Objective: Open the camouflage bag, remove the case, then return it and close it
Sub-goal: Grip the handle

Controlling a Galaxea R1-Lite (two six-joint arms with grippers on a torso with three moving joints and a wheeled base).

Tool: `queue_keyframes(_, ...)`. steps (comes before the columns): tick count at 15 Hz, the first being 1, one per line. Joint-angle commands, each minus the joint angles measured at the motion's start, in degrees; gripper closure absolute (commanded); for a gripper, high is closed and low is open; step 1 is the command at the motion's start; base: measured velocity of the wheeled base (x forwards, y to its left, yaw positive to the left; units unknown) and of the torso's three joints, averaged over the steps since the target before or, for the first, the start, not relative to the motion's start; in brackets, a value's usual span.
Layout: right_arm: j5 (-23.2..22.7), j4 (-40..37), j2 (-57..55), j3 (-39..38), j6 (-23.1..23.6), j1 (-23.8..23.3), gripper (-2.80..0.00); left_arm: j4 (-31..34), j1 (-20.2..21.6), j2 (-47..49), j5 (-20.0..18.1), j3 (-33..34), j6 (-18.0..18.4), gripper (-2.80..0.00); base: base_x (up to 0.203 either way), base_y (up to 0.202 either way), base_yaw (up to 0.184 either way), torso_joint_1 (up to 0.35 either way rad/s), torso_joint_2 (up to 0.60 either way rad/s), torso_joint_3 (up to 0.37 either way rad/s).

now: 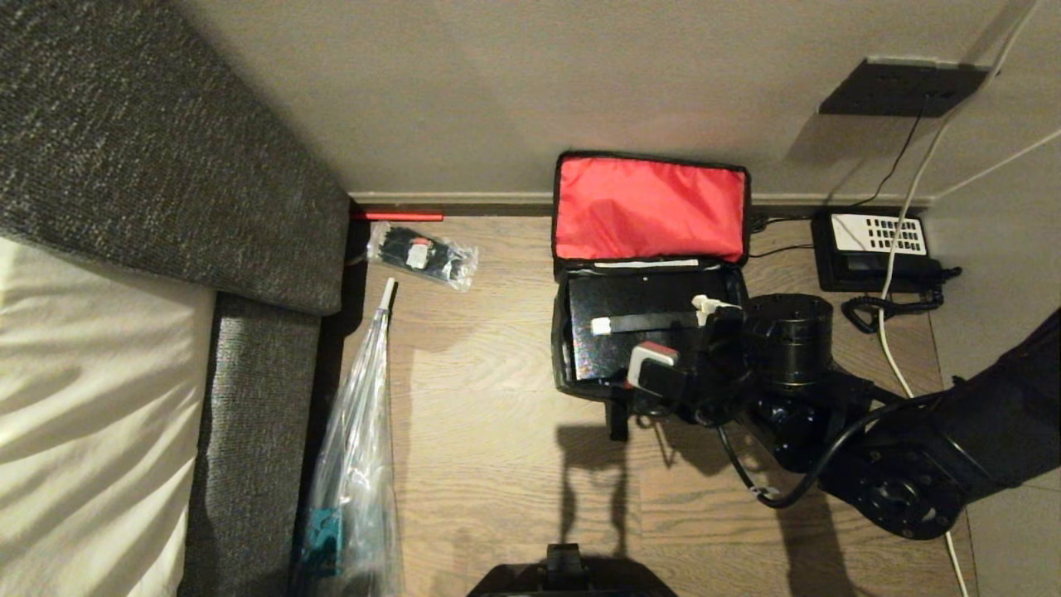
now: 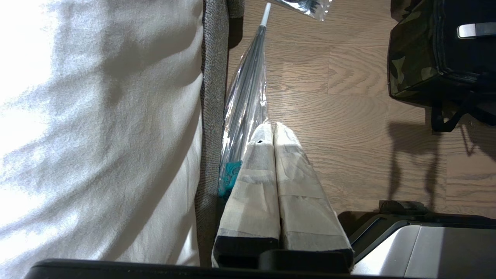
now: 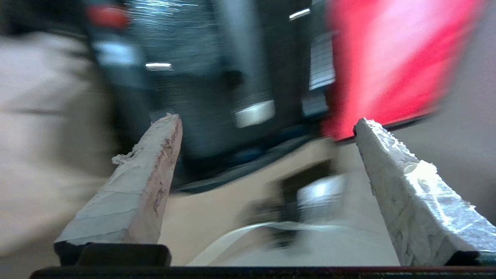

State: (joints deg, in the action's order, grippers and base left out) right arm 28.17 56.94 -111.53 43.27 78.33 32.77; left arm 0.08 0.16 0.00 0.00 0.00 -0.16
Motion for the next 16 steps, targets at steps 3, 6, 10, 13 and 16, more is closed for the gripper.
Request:
queue_keyframes(3,-0.2,19.8,-10.9,-1.0,9.6,-0.9,-2.80,0.0,0.0,-0.1,0.0,0.0,0.0,0.00,0.000,0.000,0.000,0.000,0.00,0.000)
queue_keyframes(6,-0.4,19.7,-16.4,4.5,5.4,-1.0,-2.80,0.0,0.0,-0.1,0.0,0.0,0.0,0.00,0.000,0.000,0.000,0.000,0.00,0.000)
queue_keyframes(10,-3.0,18.4,-21.2,12.8,7.9,-1.6,-2.80,0.0,0.0,-0.1,0.0,0.0,0.0,0.00,0.000,0.000,0.000,0.000,0.00,0.000)
queue_keyframes(13,-4.0,20.9,-22.8,14.3,16.1,-2.9,-2.80,0.0,0.0,-0.1,0.0,0.0,0.0,0.00,0.000,0.000,0.000,0.000,0.00,0.000)
queue_keyframes(16,-4.1,21.5,-21.9,14.5,18.1,-3.4,-2.80,0.0,0.0,-0.1,0.1,0.0,0.0,0.00,0.000,0.000,0.000,0.000,0.00,0.000)
